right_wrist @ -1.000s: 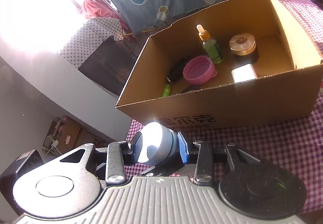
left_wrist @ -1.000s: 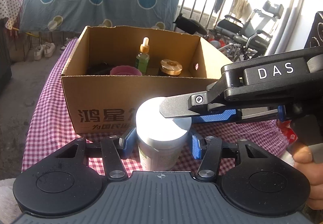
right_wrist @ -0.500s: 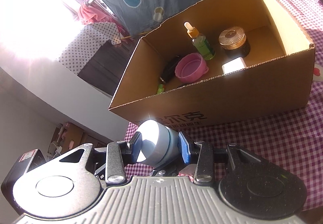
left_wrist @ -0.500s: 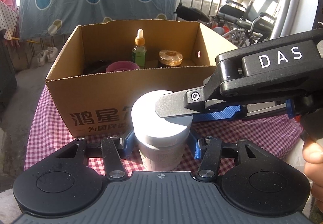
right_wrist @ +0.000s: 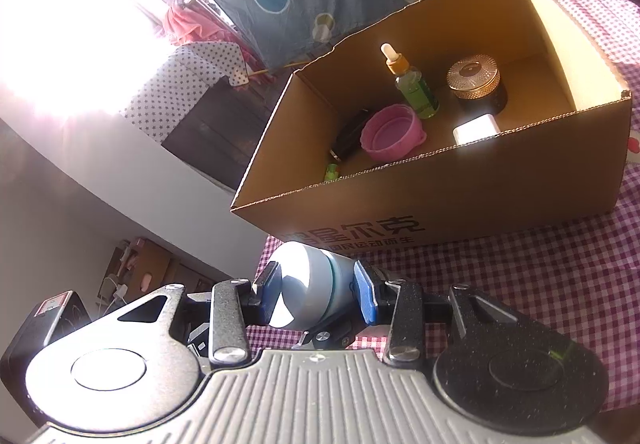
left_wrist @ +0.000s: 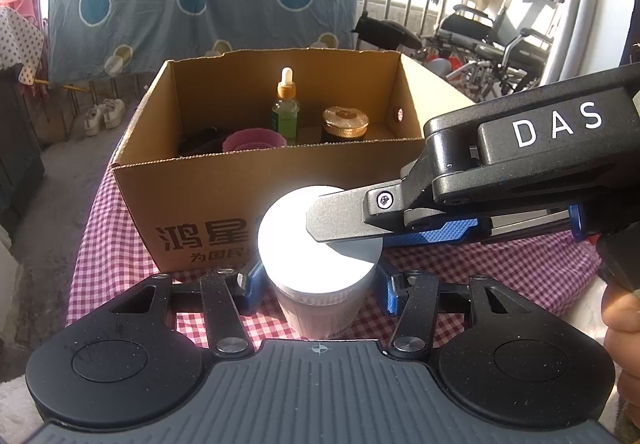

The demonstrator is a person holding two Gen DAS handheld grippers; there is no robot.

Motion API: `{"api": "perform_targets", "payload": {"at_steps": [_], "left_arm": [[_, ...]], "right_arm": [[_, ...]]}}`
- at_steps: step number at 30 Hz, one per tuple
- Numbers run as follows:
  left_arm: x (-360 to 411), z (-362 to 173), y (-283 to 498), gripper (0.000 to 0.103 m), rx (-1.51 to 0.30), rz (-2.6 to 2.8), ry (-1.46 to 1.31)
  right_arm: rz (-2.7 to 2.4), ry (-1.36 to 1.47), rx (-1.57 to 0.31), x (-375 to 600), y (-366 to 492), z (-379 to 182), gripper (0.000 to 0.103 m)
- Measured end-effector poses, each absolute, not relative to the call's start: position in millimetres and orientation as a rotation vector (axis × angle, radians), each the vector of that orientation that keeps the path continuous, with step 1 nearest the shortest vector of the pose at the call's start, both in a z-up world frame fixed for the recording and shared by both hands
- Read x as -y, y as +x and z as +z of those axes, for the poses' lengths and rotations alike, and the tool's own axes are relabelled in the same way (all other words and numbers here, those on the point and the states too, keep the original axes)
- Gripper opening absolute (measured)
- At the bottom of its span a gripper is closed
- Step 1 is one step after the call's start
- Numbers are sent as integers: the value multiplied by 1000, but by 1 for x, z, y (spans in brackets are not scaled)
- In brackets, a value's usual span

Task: Organize rigid objects
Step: 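Lift the white bottle with the right gripper and carry it into the box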

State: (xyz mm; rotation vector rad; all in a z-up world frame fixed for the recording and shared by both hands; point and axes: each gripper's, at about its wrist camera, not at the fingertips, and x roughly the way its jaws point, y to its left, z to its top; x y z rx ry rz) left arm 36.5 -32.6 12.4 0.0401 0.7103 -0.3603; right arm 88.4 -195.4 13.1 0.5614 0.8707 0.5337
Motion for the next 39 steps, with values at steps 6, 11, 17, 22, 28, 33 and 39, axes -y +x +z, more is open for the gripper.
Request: {"api": "perform_targets", "payload": {"at_steps": [6,11,17,22,28,33,39], "left_arm": [[31,20,27,53,-681,-347,41],[30,35,20,53,-630,-339,45],[28,76,20,53,-521,-355,55],[45,111,45,53,-458,-418,85],[83,115,98,53,-518,-546,53],[115,85,146,53,-657,-612,34],[137,44,183,53,-808,-631,22]], "right_arm": [[546,553,-852,194,82,20,43],[565,538,-806,193,72,37,43],[592,472,-654,193,63,94,43],[569,431,-582,204,70,125,43],[462,433,-576,253,114,138,44],[407,486,-655,283,151,112,44],[359,531,-771,309,196,58,43]]}}
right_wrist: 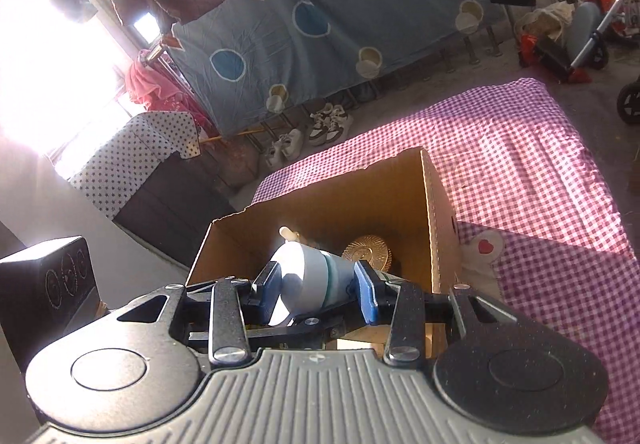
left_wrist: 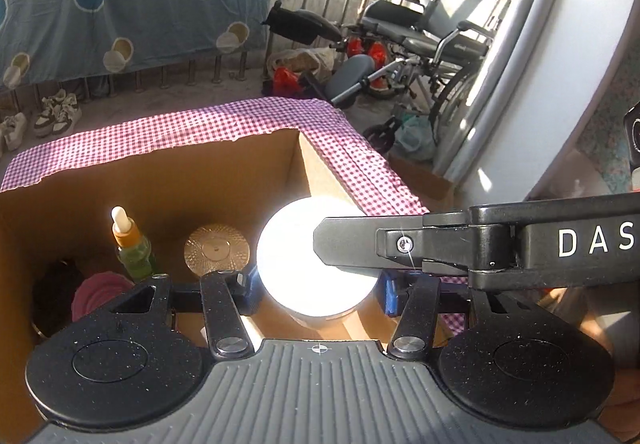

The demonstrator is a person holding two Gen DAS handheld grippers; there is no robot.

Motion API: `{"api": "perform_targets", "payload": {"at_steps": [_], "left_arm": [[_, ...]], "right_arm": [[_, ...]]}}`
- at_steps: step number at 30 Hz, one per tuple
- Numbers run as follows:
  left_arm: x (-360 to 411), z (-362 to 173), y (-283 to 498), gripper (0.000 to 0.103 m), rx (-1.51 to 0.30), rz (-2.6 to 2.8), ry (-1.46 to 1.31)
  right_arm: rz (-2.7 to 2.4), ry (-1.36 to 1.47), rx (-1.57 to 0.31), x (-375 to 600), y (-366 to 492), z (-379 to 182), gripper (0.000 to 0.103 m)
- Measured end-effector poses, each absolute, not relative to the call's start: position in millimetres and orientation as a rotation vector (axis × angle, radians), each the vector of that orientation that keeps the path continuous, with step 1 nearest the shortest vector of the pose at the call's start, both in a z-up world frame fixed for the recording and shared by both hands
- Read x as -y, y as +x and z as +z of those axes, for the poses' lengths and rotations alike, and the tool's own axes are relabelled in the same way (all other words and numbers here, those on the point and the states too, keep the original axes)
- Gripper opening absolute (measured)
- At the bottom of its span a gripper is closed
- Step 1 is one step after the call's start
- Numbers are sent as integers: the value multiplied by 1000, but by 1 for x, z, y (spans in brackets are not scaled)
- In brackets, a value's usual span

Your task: Organize rigid objects

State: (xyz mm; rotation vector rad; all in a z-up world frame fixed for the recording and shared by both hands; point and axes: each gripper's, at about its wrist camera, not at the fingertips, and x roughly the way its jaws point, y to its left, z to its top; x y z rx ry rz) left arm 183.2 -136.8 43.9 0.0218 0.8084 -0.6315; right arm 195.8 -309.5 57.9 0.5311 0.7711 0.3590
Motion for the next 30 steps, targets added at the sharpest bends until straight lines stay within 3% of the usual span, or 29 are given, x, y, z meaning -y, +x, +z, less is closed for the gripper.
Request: {"api": "perform_targets", "payload": {"at_steps": [15,20,24,26,30], "left_arm": [[150,25,203,53,-920,-567,147],[154,21,208,54,-914,-573,146],[155,25,202,75,-887,-561,162],[152,30,198,75,-868,-570,154],[142,45,183,93,-812,-566,126]], "right_arm": [[419,576,-800,323,219,26,47],[397,581,-756,327,210,32,54],[391,596,-728,331,200,36,54],[374,609,-682,335,186,43,54],[347,622,-614,338,158,56,54]]}}
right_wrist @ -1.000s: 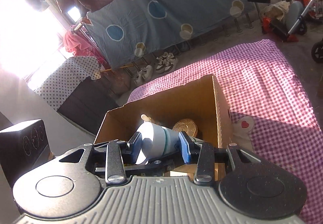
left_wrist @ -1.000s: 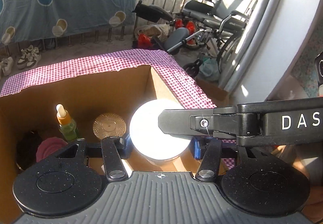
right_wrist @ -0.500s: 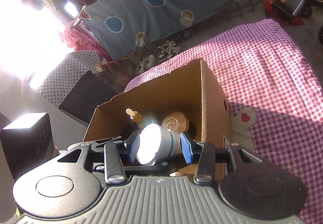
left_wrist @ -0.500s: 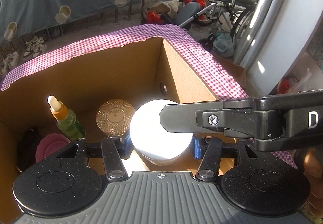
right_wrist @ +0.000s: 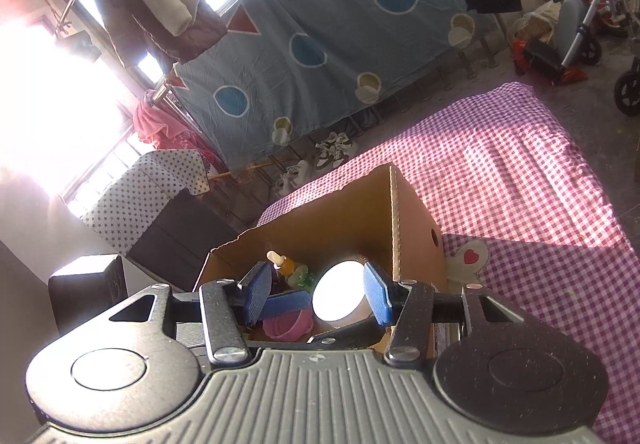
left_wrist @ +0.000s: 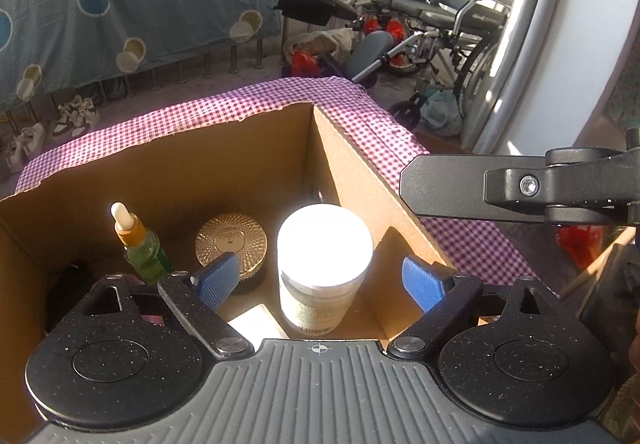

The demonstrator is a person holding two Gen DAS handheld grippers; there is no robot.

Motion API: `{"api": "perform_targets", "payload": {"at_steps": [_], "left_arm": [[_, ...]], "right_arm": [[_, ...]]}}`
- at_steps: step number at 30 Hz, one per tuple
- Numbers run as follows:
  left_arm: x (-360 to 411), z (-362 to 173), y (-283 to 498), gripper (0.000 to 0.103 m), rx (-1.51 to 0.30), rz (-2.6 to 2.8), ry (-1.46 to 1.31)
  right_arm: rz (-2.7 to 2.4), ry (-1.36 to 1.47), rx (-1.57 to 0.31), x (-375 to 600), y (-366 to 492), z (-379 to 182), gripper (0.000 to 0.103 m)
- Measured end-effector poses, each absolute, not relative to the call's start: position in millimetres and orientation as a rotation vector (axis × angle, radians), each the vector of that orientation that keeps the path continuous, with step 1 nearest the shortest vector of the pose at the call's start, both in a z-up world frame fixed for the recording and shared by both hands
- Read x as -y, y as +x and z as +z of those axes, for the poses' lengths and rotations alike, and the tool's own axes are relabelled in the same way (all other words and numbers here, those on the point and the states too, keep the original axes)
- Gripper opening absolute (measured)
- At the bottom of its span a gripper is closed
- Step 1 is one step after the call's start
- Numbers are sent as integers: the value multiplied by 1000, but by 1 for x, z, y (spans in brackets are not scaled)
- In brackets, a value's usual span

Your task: Organize rigid objects

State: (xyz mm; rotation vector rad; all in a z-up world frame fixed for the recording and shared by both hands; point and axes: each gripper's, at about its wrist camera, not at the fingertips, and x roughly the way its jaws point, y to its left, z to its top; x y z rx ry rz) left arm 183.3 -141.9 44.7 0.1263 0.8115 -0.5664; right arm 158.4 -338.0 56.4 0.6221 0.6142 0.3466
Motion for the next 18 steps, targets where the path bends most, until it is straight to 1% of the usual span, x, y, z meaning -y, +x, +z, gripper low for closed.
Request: {"api": "perform_targets", "payload": {"at_steps": [3,4,5,7,9,11,15,18], "left_arm": [[129,62,166,98,-759,-563,100],[125,67,160,98,-746,-565,90],[121,72,153,99,-737,-569,79],[111,81,140,102,-718,-575,56],[102,88,127,102,-716,-561,36],[94,95,114,103,-706,-538,27],[83,100,94,103,-710,-423,26],[74,97,82,103,-685,-304,58]], "right_arm": [[327,614,-564,337,137,66,58],[318,610,-544,336,127,70,63],[311,607,-531,335,121,73,65],[300,603,-505,331,104,78,65],[297,601,-495,329,97,79,68],[287,588,-487,323,85,80,74],[244,503,-501,305,60,77,79],[216,437,-516,295,52,74,90]]}}
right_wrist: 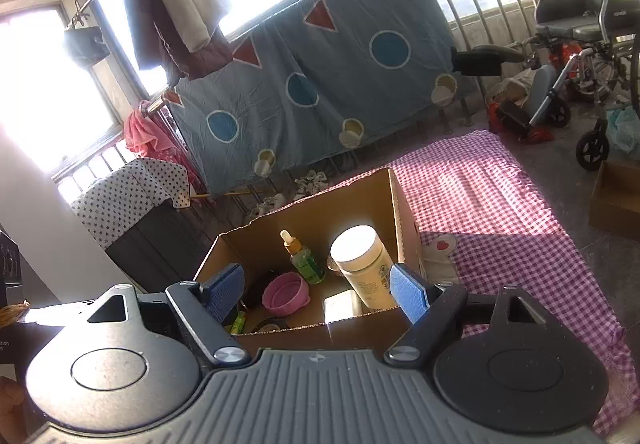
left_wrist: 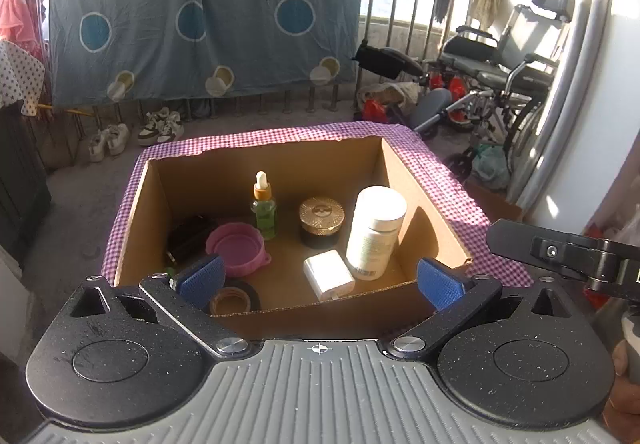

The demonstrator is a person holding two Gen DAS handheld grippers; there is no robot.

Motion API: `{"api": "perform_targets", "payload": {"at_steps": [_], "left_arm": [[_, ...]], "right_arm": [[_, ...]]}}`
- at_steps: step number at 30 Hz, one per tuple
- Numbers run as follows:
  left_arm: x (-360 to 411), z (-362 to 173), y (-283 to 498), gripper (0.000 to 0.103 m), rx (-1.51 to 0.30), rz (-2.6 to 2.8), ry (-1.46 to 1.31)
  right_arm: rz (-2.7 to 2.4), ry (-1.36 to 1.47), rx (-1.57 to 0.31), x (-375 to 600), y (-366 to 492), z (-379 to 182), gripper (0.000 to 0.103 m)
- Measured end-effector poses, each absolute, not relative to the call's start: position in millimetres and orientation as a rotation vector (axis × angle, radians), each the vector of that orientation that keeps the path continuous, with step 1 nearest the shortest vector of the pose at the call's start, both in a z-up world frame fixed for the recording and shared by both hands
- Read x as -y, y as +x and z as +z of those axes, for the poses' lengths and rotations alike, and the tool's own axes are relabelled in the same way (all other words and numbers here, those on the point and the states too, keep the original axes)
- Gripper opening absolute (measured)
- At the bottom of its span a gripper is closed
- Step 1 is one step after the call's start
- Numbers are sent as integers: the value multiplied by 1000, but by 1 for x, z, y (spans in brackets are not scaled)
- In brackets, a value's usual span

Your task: Organize rigid objects

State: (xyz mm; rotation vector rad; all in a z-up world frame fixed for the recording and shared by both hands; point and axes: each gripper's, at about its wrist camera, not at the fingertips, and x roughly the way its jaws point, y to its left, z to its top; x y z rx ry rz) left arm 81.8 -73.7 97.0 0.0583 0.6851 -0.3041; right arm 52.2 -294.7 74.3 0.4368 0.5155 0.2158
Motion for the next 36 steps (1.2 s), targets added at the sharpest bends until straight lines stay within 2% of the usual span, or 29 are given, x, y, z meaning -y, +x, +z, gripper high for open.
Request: {"api": "perform_targets", "payload": {"at_steps": [2,5,9,17,36], "left_arm": [[71,94,78,103,-677,-238,83],[63,87,74,103,-709,-149,114],[56,76,74,103,-753,-162,111],[50,68,68,103,-694,-68,151],[26,67,90,102,-738,-81,46]], "right_arm": [[202,412,-516,291,49,74,100],[163,336,-518,277,44,73,103],[149,307,-528,270,45,71,103],[116,197,-603,249,61,65,103],[71,95,-690,222,99,54,103]]}}
